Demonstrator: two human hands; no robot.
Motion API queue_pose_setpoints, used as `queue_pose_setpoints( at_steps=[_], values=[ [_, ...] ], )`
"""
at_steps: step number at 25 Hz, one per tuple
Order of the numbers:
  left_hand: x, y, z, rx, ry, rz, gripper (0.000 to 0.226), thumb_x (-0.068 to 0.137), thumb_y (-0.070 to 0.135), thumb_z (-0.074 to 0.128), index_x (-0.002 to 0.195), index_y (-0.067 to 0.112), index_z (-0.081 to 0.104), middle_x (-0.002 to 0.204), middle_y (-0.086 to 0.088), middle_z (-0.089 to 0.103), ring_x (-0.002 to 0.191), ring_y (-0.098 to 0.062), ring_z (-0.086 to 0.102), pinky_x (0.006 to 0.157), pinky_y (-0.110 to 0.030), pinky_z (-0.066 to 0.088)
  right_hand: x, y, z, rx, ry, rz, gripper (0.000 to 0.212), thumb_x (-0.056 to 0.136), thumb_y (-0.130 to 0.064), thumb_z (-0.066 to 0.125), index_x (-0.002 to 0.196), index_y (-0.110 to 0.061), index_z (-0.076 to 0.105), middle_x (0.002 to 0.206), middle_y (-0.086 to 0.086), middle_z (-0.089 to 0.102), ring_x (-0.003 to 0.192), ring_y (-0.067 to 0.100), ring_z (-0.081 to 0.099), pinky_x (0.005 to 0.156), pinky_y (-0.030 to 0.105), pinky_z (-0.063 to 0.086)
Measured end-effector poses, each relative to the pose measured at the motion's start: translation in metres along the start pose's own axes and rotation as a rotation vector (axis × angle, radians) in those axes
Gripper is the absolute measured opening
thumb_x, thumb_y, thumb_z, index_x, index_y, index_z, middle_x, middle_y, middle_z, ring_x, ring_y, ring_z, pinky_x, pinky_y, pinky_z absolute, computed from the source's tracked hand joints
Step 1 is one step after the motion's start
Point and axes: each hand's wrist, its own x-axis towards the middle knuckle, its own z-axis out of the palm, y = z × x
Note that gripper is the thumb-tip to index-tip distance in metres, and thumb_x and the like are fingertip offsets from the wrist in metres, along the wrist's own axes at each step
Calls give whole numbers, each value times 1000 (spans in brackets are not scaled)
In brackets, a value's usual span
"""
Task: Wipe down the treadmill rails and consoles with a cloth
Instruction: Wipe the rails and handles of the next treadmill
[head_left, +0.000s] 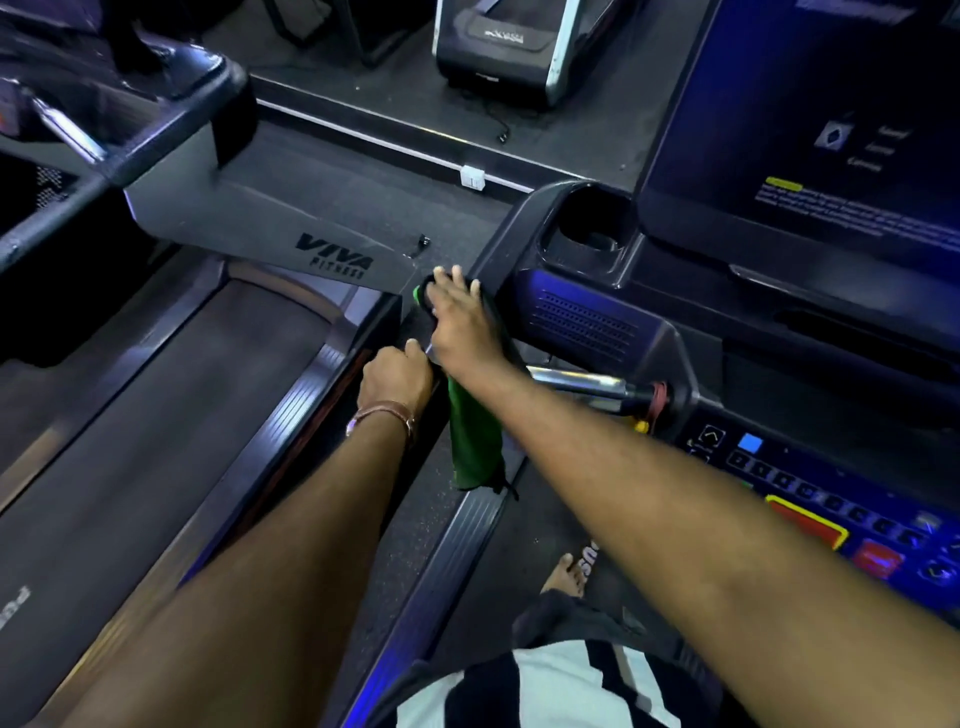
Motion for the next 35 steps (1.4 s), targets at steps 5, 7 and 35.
queue_pose_setpoints(
  at_steps=[5,7,35],
  values=[
    [-4,-2,8,130,102,64,57,99,43,28,105,-1,64,112,-26,63,103,-43,56,75,-37,39,97,62,-64,-362,72,408,42,98,-14,37,137,-7,52,153,14,36,144,34,24,118,51,16],
    [0,1,8,143,61,41,53,101,39,29,108,-2,62,113,-26,62,104,-43,55,74,-36,37,109,52,-63,-432,-73,394,48,99,-36,39,133,-9,57,149,11,44,147,31,21,119,59,4],
    [17,16,11,124,66,25,42,95,39,34,80,7,58,107,-26,63,96,-42,57,73,-36,38,54,52,-30,-353,-175,-184,39,88,-31,37,101,-13,68,104,10,70,114,28,58,120,57,0]
  ],
)
